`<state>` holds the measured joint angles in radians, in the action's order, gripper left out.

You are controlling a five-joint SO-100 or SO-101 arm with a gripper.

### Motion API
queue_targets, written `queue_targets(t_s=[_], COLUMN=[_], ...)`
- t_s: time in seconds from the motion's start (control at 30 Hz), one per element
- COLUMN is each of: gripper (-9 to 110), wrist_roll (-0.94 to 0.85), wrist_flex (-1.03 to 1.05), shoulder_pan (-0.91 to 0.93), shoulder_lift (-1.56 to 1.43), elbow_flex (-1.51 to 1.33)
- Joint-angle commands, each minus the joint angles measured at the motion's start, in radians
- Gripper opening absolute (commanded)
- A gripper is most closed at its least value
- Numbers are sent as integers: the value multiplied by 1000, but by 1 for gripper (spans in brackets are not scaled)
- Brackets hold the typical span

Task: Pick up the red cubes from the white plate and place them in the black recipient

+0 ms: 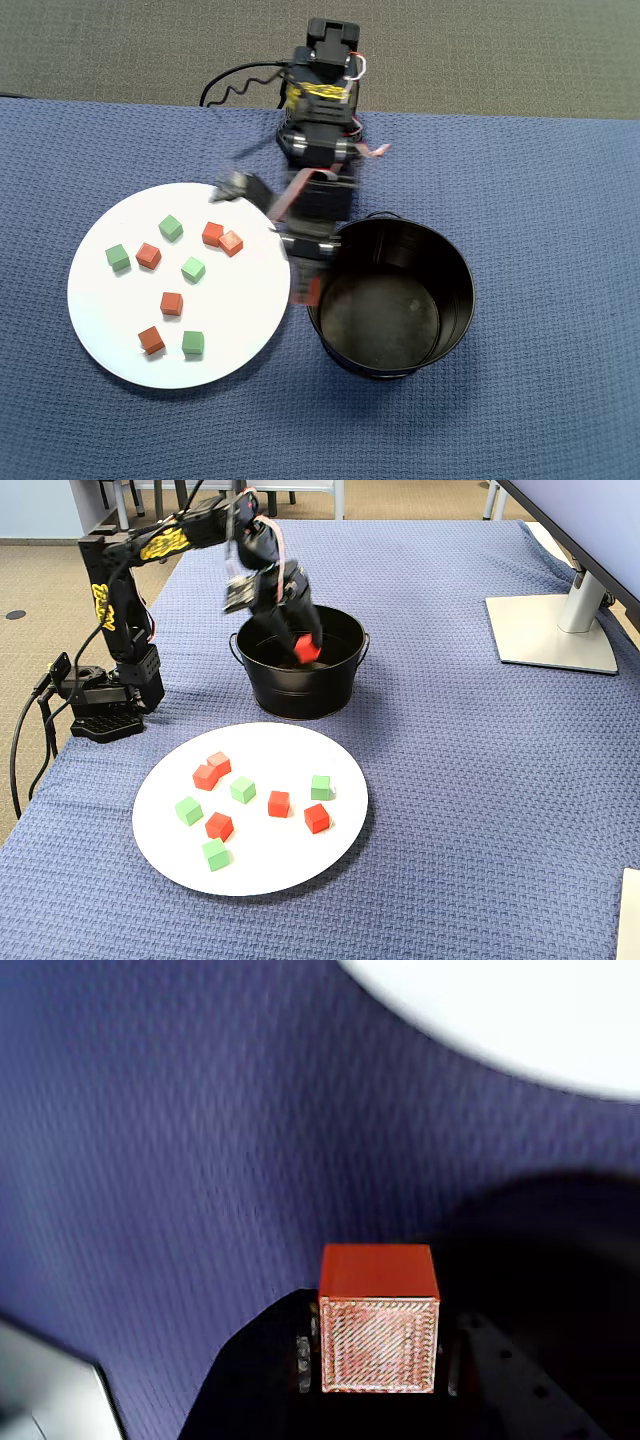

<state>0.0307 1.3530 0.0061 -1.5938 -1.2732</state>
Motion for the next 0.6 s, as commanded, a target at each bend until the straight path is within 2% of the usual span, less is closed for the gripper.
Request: queue_targets(t_s=[0.0,0.1,0.17,0.2,0.37,0.57], gripper=[0,1,25,29,30,27], wrist_roll=[21,-9,-32,-34,-97,-170], wrist_flex=[-11,-12,3,15,63,57], shoulder_pan=[-212,-331,-360,-348,-146,198], shoulder_lift=[-23,-74,-80,-72,-63,-100], elbow_flex=[51,-17,-25,-11,43,-46])
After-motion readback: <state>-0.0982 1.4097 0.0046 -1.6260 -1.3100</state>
